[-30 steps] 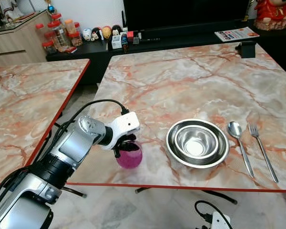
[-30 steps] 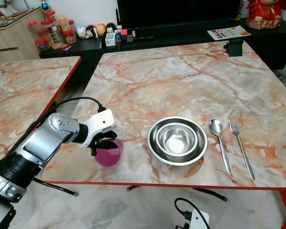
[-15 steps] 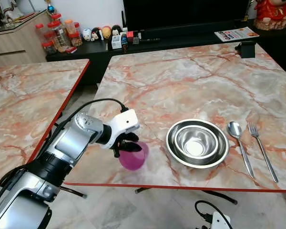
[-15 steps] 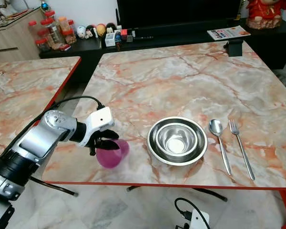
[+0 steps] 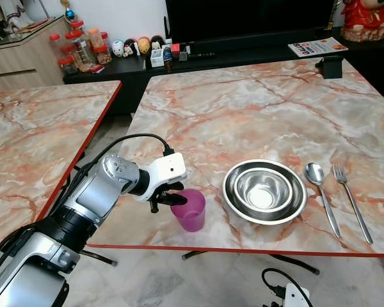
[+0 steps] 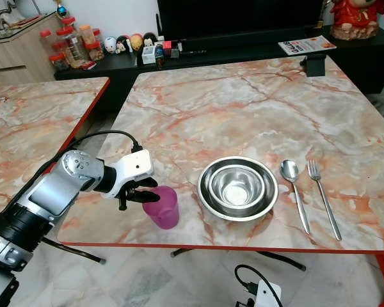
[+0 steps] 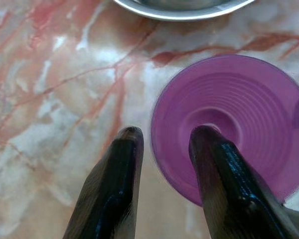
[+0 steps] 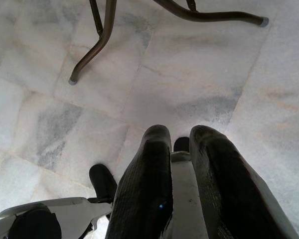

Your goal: Setting the table

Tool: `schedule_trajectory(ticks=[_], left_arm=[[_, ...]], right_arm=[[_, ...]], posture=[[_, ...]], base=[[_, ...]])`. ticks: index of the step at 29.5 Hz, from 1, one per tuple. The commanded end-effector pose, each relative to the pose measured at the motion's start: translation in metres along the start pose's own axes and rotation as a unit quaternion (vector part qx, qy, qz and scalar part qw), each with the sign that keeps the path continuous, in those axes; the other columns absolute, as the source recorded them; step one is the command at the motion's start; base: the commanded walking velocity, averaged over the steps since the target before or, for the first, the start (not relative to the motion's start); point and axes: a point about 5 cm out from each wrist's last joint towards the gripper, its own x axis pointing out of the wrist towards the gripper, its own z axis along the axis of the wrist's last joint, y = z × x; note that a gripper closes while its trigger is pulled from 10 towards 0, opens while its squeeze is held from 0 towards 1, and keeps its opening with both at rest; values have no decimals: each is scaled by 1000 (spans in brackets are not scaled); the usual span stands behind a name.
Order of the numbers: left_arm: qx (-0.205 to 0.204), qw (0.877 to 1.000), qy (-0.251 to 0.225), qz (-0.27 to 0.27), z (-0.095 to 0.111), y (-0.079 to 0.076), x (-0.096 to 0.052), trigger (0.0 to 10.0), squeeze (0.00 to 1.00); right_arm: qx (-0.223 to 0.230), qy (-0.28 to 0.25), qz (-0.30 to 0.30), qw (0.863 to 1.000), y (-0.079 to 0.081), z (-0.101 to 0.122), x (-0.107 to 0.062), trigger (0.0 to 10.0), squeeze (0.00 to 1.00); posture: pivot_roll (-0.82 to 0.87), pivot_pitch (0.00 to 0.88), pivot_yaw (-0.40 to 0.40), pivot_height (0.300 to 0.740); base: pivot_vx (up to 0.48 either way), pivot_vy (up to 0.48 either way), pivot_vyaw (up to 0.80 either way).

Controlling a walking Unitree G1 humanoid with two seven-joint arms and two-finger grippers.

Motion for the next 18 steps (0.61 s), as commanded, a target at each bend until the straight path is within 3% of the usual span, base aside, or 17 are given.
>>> schedule_trajectory(ticks=[1,8,18], left_arm=[[4,1000,4,12,-2,2,-1,10000,0],[-1,999,0,45,0,5,1,10000,0],[15,999,1,50,2,2,6,10000,0]], right_arm=[[4,4,4,1000,3,-1,0,10000,0],[3,6,2,1000,1,-3,-1,10000,0],[3,4,3,1000,2,-2,0,10000,0]], posture=[[-13,0,127,740],[-9,0,123,740],[-11,0,124,740]], base=[[0,0,0],[0,0,0],[0,0,0]])
